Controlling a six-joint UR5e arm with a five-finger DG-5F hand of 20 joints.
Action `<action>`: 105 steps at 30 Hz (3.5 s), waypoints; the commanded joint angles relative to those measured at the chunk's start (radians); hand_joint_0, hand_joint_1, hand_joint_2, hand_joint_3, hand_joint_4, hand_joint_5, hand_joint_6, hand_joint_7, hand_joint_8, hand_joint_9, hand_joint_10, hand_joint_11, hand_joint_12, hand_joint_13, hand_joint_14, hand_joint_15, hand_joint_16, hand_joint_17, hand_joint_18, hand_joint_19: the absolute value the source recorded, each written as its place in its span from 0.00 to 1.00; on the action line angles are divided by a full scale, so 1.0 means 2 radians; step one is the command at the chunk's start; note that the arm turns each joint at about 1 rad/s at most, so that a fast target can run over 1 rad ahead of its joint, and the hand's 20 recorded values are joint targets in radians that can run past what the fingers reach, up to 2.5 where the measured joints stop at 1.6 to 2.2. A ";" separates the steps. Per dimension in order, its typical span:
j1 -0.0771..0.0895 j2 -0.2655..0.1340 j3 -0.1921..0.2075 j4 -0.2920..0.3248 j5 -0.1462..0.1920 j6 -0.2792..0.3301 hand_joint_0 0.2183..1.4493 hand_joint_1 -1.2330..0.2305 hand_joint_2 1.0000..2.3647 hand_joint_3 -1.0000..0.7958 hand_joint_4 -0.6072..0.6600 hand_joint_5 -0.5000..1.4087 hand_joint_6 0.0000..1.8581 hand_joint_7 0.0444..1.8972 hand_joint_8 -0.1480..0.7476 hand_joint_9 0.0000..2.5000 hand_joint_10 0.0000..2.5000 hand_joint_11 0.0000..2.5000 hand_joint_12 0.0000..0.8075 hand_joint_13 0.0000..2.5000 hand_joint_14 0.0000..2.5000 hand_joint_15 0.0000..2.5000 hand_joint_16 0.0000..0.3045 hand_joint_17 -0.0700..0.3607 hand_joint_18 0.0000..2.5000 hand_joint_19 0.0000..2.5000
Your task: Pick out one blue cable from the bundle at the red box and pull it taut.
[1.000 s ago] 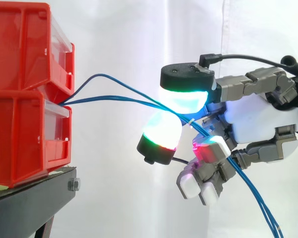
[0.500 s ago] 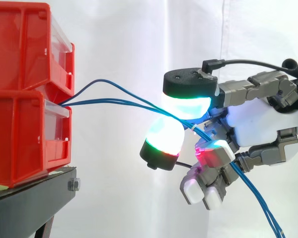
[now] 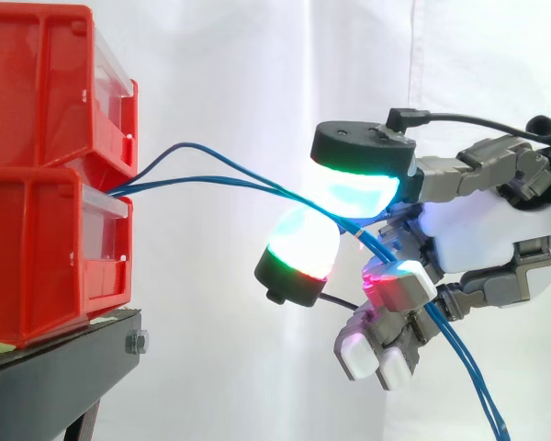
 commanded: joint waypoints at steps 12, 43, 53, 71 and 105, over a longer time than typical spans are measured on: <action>0.001 0.000 0.000 -0.006 0.001 0.001 0.43 0.29 0.00 0.28 0.36 0.19 0.51 0.50 0.49 0.51 0.01 0.36 0.44 0.38 0.01 0.16 0.15 0.40 0.36 0.18; 0.002 0.000 0.000 -0.006 0.001 0.002 0.24 0.33 0.00 0.28 0.52 0.20 0.49 0.45 0.50 0.52 0.01 0.35 0.46 0.40 0.01 0.16 0.16 0.42 0.38 0.18; 0.002 0.000 0.000 -0.006 0.001 0.002 0.21 0.39 0.00 0.28 0.54 0.20 0.48 0.43 0.52 0.52 0.01 0.33 0.48 0.40 0.01 0.16 0.17 0.43 0.39 0.18; 0.003 0.000 0.000 -0.006 0.001 0.002 0.33 0.38 0.01 0.32 0.51 0.20 0.48 0.51 0.50 0.51 0.01 0.34 0.45 0.39 0.01 0.17 0.15 0.40 0.37 0.20; 0.003 0.000 0.000 -0.011 0.001 0.003 0.47 0.23 0.00 0.28 0.29 0.19 0.51 0.63 0.47 0.52 0.01 0.36 0.42 0.40 0.01 0.16 0.14 0.39 0.39 0.17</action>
